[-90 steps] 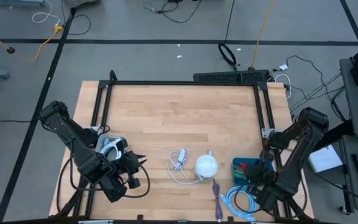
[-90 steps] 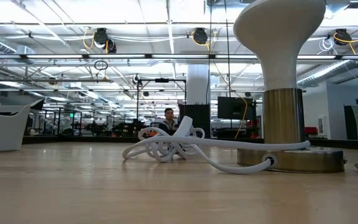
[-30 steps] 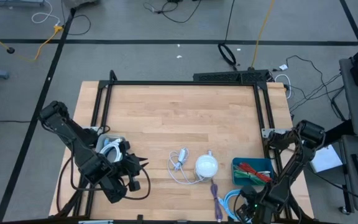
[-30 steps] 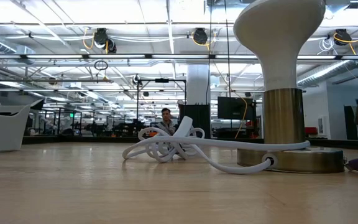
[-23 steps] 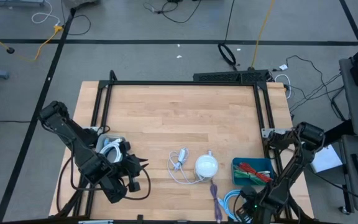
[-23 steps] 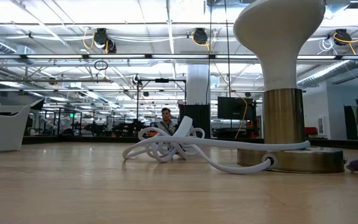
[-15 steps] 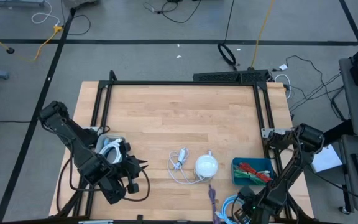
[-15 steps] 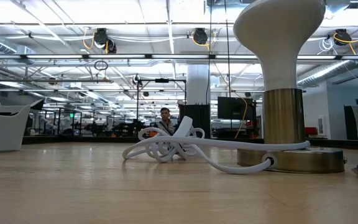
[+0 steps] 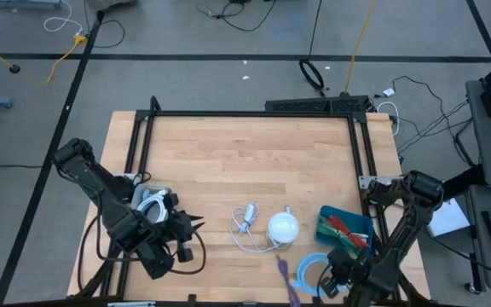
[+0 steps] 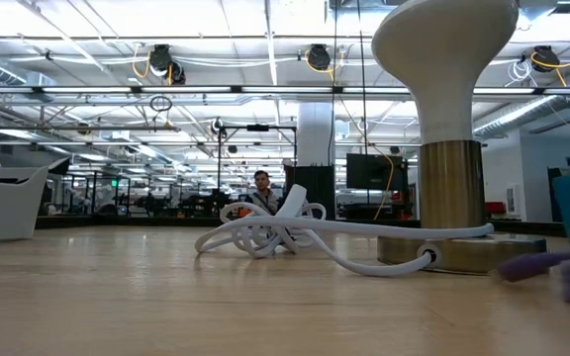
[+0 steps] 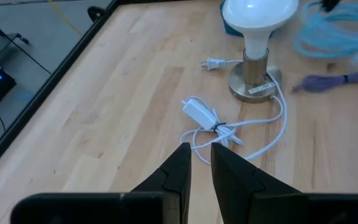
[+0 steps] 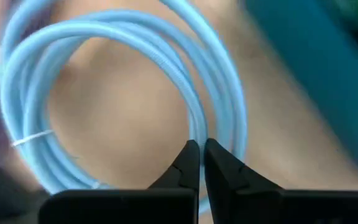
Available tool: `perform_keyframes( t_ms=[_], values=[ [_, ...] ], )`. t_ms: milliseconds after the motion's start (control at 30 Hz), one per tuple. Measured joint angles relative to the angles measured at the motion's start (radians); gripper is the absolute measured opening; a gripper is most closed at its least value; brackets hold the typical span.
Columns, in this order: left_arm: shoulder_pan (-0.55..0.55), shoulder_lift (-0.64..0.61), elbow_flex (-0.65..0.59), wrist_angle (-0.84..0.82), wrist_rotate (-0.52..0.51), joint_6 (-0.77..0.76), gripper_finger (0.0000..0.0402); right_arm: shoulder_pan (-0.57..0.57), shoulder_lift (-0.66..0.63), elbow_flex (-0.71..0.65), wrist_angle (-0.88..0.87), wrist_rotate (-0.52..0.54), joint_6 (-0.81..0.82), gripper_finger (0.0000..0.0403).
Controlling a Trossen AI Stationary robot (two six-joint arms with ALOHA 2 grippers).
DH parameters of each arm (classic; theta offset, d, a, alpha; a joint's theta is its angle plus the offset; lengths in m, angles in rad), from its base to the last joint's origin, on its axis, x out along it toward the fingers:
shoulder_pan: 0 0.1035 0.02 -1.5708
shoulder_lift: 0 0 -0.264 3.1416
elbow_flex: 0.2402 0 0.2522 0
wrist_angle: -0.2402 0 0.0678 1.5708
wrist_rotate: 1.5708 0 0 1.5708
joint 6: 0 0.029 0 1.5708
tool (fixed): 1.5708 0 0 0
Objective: Pick & Place USB Port
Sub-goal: Put the light blue HDMI cable into the gray bin
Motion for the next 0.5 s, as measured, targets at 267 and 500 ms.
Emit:
perform_keyframes(
  t_ms=[267,500],
  values=[
    [0.047,0.000,-0.066,0.023,0.000,-0.013,0.0067,-0.003,0.002,0.173,-0.041,0.119,-0.096,0.0001],
    [0.150,0.000,-0.163,0.100,-0.032,-0.044,0.0067,-0.013,0.000,0.355,-0.096,0.368,-0.280,0.0001]
  ],
)
